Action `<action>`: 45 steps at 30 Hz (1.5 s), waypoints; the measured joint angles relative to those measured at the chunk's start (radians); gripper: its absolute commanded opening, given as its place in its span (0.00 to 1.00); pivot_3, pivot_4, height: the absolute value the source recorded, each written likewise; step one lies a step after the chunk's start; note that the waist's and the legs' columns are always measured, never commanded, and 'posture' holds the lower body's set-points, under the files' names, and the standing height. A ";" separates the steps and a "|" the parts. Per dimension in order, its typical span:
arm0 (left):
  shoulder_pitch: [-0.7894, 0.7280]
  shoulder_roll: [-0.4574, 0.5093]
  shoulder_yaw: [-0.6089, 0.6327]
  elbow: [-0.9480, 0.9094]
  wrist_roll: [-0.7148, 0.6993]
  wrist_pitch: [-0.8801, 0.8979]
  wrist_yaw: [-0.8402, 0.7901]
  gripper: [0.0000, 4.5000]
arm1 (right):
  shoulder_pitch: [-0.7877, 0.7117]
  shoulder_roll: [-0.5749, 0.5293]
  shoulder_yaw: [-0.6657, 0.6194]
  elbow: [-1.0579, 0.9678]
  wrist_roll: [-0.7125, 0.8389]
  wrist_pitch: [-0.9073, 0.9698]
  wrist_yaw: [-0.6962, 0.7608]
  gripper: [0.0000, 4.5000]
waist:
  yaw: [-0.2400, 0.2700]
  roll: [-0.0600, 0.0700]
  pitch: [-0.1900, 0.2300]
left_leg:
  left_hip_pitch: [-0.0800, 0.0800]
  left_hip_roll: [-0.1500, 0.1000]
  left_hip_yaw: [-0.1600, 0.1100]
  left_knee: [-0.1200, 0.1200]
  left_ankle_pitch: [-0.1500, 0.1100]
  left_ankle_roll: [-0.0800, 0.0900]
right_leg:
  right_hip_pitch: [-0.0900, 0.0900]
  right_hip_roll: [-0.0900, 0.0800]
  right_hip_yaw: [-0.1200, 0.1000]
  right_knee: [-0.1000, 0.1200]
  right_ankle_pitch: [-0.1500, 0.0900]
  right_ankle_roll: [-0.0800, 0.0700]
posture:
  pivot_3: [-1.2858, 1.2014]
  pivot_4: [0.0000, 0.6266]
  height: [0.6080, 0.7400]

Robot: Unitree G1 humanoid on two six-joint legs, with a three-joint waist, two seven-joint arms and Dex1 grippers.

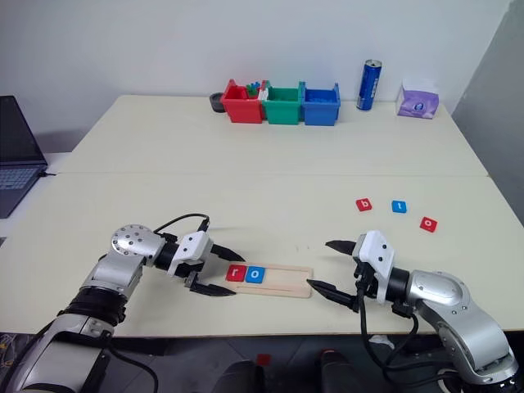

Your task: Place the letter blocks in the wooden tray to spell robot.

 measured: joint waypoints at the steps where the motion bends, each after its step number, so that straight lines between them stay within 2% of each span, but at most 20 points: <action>1: 0.004 0.001 0.000 -0.009 0.000 0.006 0.008 0.75 | 0.000 0.000 0.000 0.001 0.000 -0.002 0.003 1.00 | 0.000 0.000 0.000 | 0.000 0.000 0.000 0.000 0.000 0.000 | 0.000 0.000 0.000 0.000 0.000 0.000 | 0.52 0.24 1.00; 15: -0.009 -0.011 -0.001 0.011 0.005 0.017 0.096 0.75 | 0.000 0.000 0.001 0.017 -0.009 -0.022 0.006 1.00 | 0.000 0.000 0.000 | 0.000 0.000 0.000 0.000 0.000 0.000 | 0.000 0.000 0.000 0.000 0.000 0.000 | 0.52 0.24 1.00; 27: -0.015 -0.015 -0.002 0.023 0.010 0.011 0.100 0.75 | 0.000 0.000 0.001 0.017 -0.009 -0.022 0.008 1.00 | 0.001 0.000 0.000 | 0.000 0.000 0.000 0.000 0.000 0.000 | 0.000 0.000 0.000 0.000 0.000 0.000 | 0.52 0.24 1.00; 28: -0.015 -0.015 -0.002 0.023 0.009 0.011 0.100 0.91 | 0.000 0.000 0.001 0.017 -0.009 -0.022 0.008 1.00 | 0.000 0.000 0.000 | 0.000 0.000 0.000 0.000 0.000 0.000 | 0.000 0.000 0.000 0.000 0.000 0.000 | 0.52 0.24 1.00; 29: -0.018 -0.016 -0.002 0.023 0.007 0.012 0.100 0.98 | 0.000 0.000 0.001 0.017 -0.009 -0.022 0.008 1.00 | 0.001 0.000 0.000 | 0.000 0.000 0.000 0.000 0.000 0.000 | 0.000 0.000 0.000 0.000 0.000 0.000 | 0.52 0.24 1.00; 38: -0.021 -0.017 -0.002 0.023 0.003 0.018 0.071 0.98 | 0.000 0.000 0.001 0.017 -0.022 -0.022 0.010 1.00 | 0.000 0.000 0.000 | 0.000 0.000 0.000 0.000 0.000 0.000 | 0.000 0.000 0.000 0.000 0.000 0.000 | 0.52 0.24 1.00; 45: -0.025 0.025 0.003 0.013 -0.015 0.046 0.052 0.98 | 0.001 0.003 0.001 0.017 -0.035 -0.022 0.011 1.00 | 0.000 0.000 0.000 | 0.000 0.000 0.000 0.000 0.000 0.000 | 0.000 0.000 0.000 -0.001 0.000 0.000 | 0.52 0.24 1.00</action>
